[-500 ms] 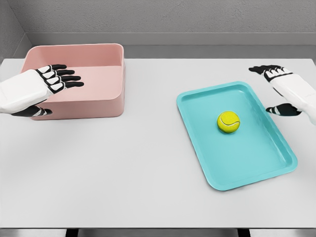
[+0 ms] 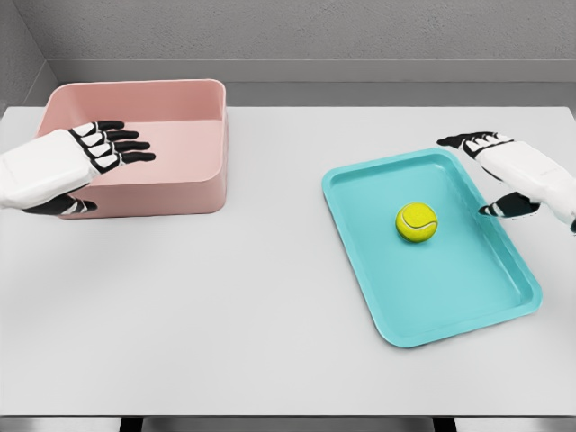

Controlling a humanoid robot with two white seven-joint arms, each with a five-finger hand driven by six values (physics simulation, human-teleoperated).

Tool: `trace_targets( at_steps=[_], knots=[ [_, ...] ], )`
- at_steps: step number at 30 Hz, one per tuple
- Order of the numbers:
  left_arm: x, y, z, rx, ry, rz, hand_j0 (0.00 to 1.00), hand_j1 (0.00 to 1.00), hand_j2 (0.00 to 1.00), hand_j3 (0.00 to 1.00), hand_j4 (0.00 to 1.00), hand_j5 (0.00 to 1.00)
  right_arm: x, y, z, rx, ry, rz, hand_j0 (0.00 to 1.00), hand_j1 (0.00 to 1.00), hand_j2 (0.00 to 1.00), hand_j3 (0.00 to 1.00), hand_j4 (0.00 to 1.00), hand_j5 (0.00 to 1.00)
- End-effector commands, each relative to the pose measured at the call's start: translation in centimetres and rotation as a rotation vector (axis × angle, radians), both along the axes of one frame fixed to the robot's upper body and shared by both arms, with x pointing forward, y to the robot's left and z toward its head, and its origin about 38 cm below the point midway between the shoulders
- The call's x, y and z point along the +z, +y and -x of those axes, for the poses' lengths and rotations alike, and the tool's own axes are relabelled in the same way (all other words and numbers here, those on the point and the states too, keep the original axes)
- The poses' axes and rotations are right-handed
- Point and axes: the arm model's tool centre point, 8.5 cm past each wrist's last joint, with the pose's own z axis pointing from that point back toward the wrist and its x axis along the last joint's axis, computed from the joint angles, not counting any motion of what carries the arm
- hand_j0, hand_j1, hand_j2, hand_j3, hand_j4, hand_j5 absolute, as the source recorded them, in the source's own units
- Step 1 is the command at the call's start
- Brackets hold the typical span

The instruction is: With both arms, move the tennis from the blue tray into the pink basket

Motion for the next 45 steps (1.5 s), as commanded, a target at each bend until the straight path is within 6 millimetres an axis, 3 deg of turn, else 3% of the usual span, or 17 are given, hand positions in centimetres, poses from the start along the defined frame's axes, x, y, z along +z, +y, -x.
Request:
trace_targets(
  at_steps=[1,3,8,13,16,22,27,34,45],
  knots=[
    [0.1,0.0,0.1,-0.001,0.002,0.001,1.00,1.00,1.00,1.00,1.00,1.00,-2.8,1.7,0.7,0.069,0.171,0.058,1.00,1.00,1.00,1.00,1.00,1.00],
    [0.1,-0.1,0.0,-0.002,0.002,0.002,1.00,1.00,1.00,1.00,1.00,1.00,-2.5,2.8,0.2,0.102,0.209,0.082,1.00,1.00,1.00,1.00,1.00,1.00],
    [0.2,0.2,0.1,0.001,0.000,-0.011,1.00,1.00,1.00,1.00,1.00,1.00,-2.8,3.0,-0.4,0.061,0.304,0.136,1.00,1.00,1.00,1.00,1.00,1.00],
    [0.0,0.2,0.1,0.000,-0.006,-0.032,1.00,1.00,1.00,1.00,1.00,1.00,-1.4,4.4,-1.5,0.072,0.296,0.138,1.00,1.00,1.00,1.00,1.00,1.00],
    [0.2,0.2,0.1,0.001,-0.009,-0.033,1.00,1.00,1.00,1.00,1.00,1.00,-2.0,5.7,-1.9,0.076,0.340,0.153,1.00,1.00,1.00,1.00,1.00,1.00],
    [0.2,0.3,0.1,0.001,-0.010,-0.036,1.00,1.00,1.00,1.00,1.00,1.00,-2.5,5.0,-2.4,0.048,0.368,0.165,1.00,1.00,1.00,1.00,1.00,1.00],
    [0.3,0.5,0.1,0.005,-0.010,-0.044,1.00,1.00,1.00,1.00,1.00,1.00,-1.4,4.3,-3.4,0.027,0.345,0.169,1.00,1.00,1.00,1.00,1.00,1.00],
    [0.3,0.5,0.1,0.004,-0.010,-0.046,1.00,1.00,1.00,1.00,1.00,1.00,-2.5,7.6,-3.3,0.103,0.367,0.187,1.00,1.00,1.00,1.00,1.00,1.00],
    [0.4,0.3,0.2,-0.001,-0.012,-0.044,1.00,1.00,1.00,1.00,1.00,1.00,-3.8,6.7,-3.6,0.054,0.406,0.202,1.00,1.00,1.00,1.00,1.00,1.00]
  ],
)
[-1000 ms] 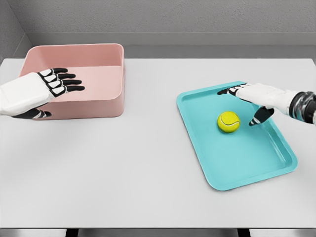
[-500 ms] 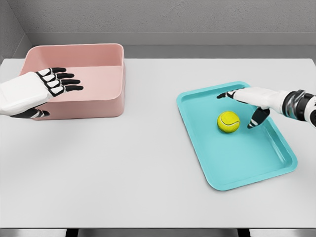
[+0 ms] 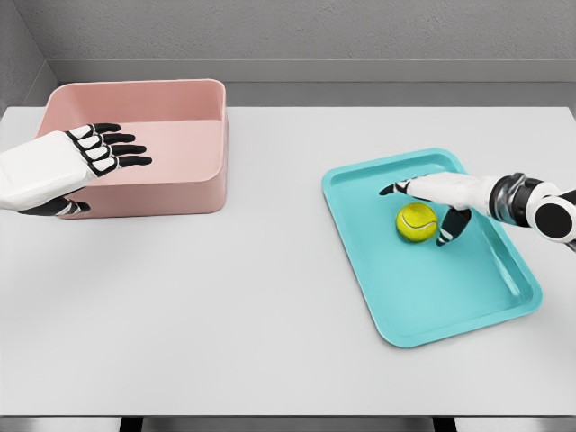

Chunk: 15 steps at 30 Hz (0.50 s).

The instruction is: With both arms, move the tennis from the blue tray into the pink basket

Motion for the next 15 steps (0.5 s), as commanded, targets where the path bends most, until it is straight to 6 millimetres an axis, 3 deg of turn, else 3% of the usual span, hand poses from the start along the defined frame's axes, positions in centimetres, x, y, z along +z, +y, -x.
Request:
trace_targets(
  at_steps=[1,12,14,15],
  knots=[
    [0.15,-0.17,0.09,-0.006,-0.001,0.006,1.00,1.00,1.00,1.00,1.00,1.00,-0.05,-0.13,-0.06,-0.004,0.001,0.003,1.00,1.00,1.00,1.00,1.00,1.00],
    [0.00,-0.21,0.13,-0.006,0.010,-0.010,1.00,1.00,1.00,1.00,1.00,1.00,-0.66,0.11,0.24,0.007,0.017,0.010,0.99,0.99,0.99,0.99,0.99,0.99],
    [0.06,-0.17,0.12,-0.005,0.009,-0.013,1.00,1.00,1.00,1.00,1.00,1.00,-0.76,0.32,0.35,0.016,0.019,0.010,0.79,0.79,0.79,0.79,0.79,0.79],
    [0.06,-0.17,0.12,-0.005,0.009,-0.013,1.00,1.00,1.00,1.00,1.00,1.00,-0.76,0.34,0.36,0.017,0.019,0.009,0.74,0.74,0.74,0.74,0.74,0.74]
  ],
)
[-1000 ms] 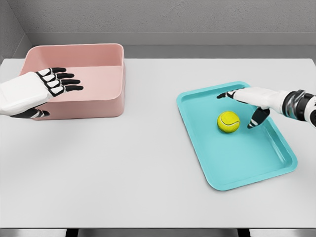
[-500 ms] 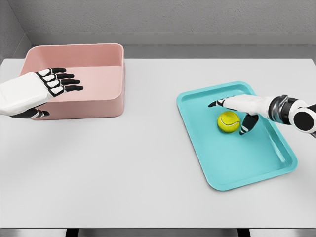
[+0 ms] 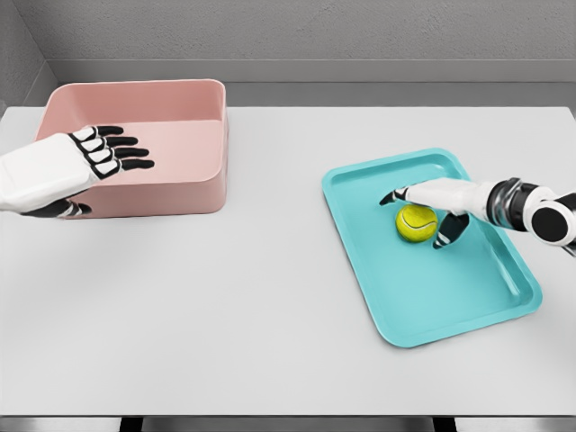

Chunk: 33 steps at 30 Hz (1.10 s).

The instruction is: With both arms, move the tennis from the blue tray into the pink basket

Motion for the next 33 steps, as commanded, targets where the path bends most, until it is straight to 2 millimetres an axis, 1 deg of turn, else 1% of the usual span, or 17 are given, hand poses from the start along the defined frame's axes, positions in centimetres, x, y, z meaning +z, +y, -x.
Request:
trace_targets(
  at_steps=[1,3,5,7,9,13,16,17,21,27,31,33],
  knots=[
    [0.0,0.0,0.0,0.001,0.003,0.003,1.00,1.00,1.00,1.00,1.00,1.00,0.0,0.0,0.1,0.005,0.001,0.001,0.69,0.69,0.69,0.69,0.69,0.69],
    [0.0,0.1,0.0,0.002,0.006,0.000,1.00,1.00,1.00,1.00,1.00,1.00,-0.3,0.2,0.2,0.010,0.009,0.004,0.67,0.67,0.67,0.67,0.67,0.67],
    [0.0,0.0,0.0,0.001,0.006,-0.003,1.00,1.00,1.00,1.00,1.00,1.00,-0.4,0.2,0.2,0.011,0.010,0.005,0.60,0.60,0.60,0.60,0.60,0.60],
    [0.0,0.0,0.0,0.001,0.006,-0.003,1.00,1.00,1.00,1.00,1.00,1.00,-0.4,0.1,0.2,0.010,0.010,0.006,0.60,0.60,0.60,0.60,0.60,0.60],
    [0.0,0.0,0.0,0.001,0.006,-0.003,1.00,1.00,1.00,1.00,1.00,1.00,-0.6,0.2,0.3,0.012,0.015,0.008,0.57,0.57,0.57,0.57,0.57,0.57],
    [0.0,0.0,0.0,0.000,0.008,-0.001,1.00,1.00,1.00,1.00,1.00,1.00,-0.7,0.2,0.4,0.014,0.017,0.010,0.57,0.57,0.57,0.57,0.57,0.57],
    [0.0,0.0,0.0,0.000,0.008,-0.001,1.00,1.00,1.00,1.00,1.00,1.00,-0.2,0.4,0.1,0.014,0.005,0.009,0.56,0.56,0.56,0.56,0.56,0.56],
    [0.0,0.0,0.0,0.000,0.008,-0.001,1.00,1.00,1.00,1.00,1.00,1.00,0.0,0.4,0.1,0.015,0.002,0.008,0.55,0.55,0.55,0.55,0.55,0.55],
    [0.0,0.0,0.0,0.000,0.008,-0.001,1.00,1.00,1.00,1.00,1.00,1.00,0.1,0.4,0.0,0.018,-0.003,0.008,0.53,0.53,0.53,0.53,0.53,0.53],
    [0.0,0.0,0.0,0.001,0.008,-0.003,1.00,1.00,1.00,1.00,1.00,1.00,1.3,0.7,-0.1,0.026,-0.032,-0.003,0.53,0.53,0.53,0.53,0.53,0.53],
    [0.0,0.0,0.0,0.001,0.008,-0.003,1.00,1.00,1.00,1.00,1.00,1.00,2.3,1.2,-0.2,0.043,-0.055,-0.009,0.53,0.53,0.53,0.53,0.53,0.53],
    [0.0,0.0,0.0,0.001,0.008,-0.003,1.00,1.00,1.00,1.00,1.00,1.00,2.7,1.9,0.0,0.061,-0.064,-0.020,0.53,0.53,0.53,0.53,0.53,0.53]
  ],
)
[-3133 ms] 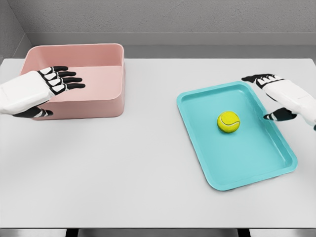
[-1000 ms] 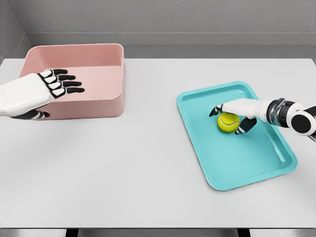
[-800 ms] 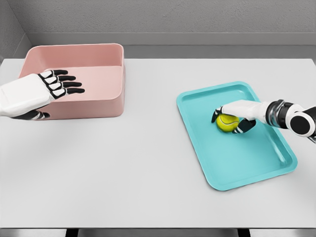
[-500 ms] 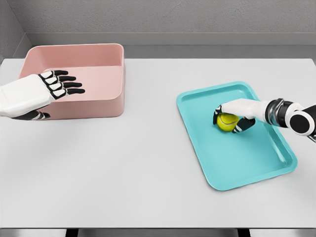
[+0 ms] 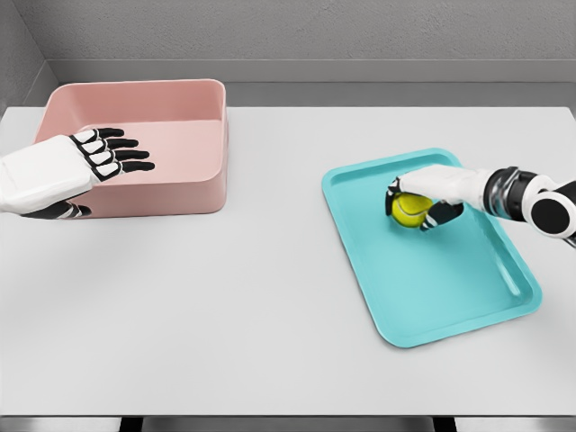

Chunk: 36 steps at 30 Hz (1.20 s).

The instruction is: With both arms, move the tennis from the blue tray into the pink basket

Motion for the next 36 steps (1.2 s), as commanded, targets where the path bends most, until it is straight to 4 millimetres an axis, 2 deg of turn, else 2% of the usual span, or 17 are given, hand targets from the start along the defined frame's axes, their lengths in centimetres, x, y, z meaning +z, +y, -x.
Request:
trace_targets(
  at_steps=[1,2,12,25,36],
  knots=[
    [0.1,0.1,0.0,0.001,0.001,0.004,1.00,1.00,1.00,1.00,1.00,1.00,0.7,0.9,0.4,0.028,-0.015,-0.015,0.53,0.53,0.53,0.53,0.53,0.53],
    [0.1,0.1,0.0,0.001,0.001,0.004,1.00,1.00,1.00,1.00,1.00,1.00,1.4,1.2,0.3,0.041,-0.032,-0.017,0.52,0.52,0.52,0.52,0.52,0.52],
    [0.4,0.2,-0.1,0.006,-0.008,0.002,1.00,1.00,1.00,1.00,1.00,1.00,2.6,3.0,0.3,0.137,-0.071,-0.044,0.52,0.52,0.52,0.52,0.52,0.52],
    [0.2,0.0,-0.2,0.004,-0.012,0.010,1.00,1.00,1.00,1.00,1.00,1.00,3.9,8.1,0.8,0.334,-0.119,-0.119,0.52,0.52,0.52,0.52,0.52,0.52],
    [0.2,0.0,-0.2,0.003,-0.012,0.009,1.00,1.00,1.00,1.00,1.00,1.00,3.5,12.2,1.8,0.458,-0.110,-0.158,0.53,0.53,0.53,0.53,0.53,0.53]
  ],
)
